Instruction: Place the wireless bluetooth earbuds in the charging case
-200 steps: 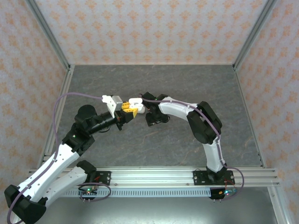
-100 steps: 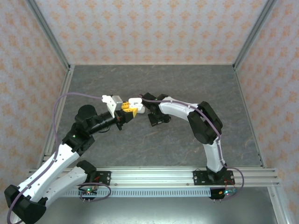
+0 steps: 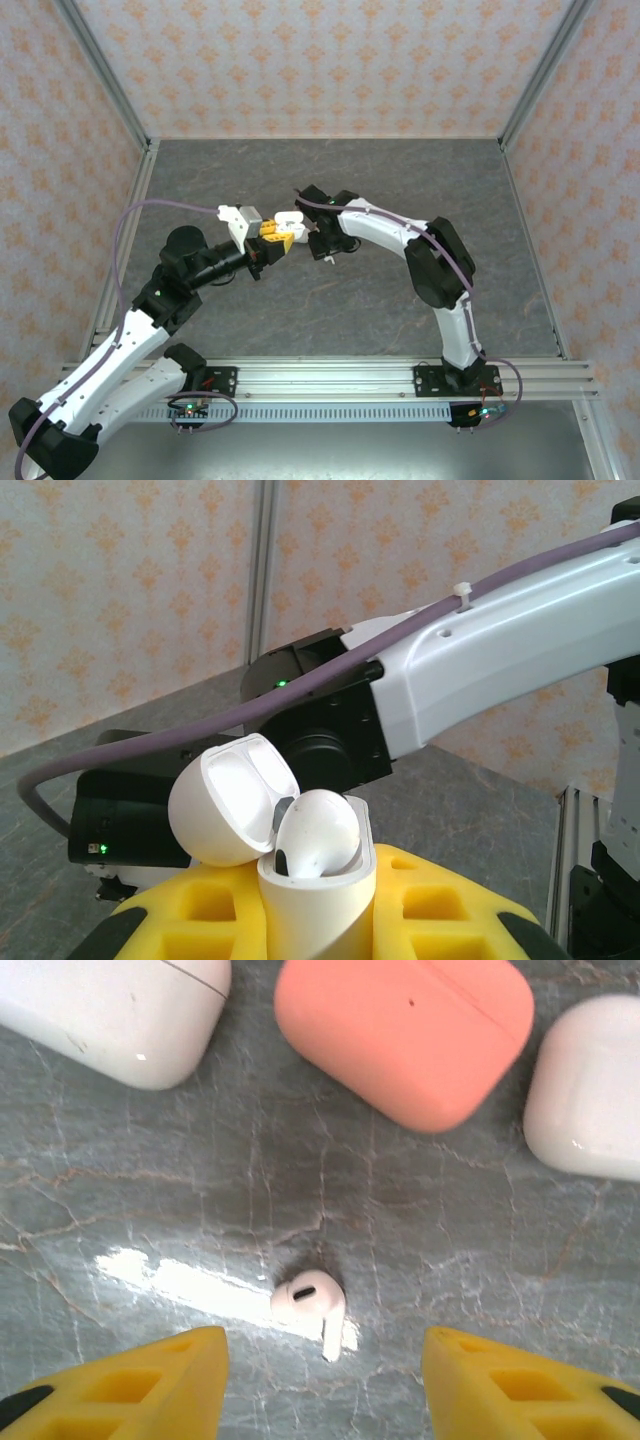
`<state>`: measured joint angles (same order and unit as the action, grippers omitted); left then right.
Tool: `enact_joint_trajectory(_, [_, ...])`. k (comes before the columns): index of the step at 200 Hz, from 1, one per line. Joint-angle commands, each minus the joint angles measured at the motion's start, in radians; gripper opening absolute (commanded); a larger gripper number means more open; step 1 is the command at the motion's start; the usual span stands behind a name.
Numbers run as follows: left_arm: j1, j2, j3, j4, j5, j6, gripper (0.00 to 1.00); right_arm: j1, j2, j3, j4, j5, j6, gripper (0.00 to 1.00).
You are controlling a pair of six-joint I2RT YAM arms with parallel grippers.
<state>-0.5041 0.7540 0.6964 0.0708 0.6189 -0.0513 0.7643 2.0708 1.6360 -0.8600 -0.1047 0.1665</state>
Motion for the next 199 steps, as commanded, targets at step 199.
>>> enact_joint_trajectory(199, [-0.004,-0.022,-0.005,0.01,-0.019,0.016,0.0,-0.004,0.026,0.029,-0.028,-0.033,-0.037,0.27])
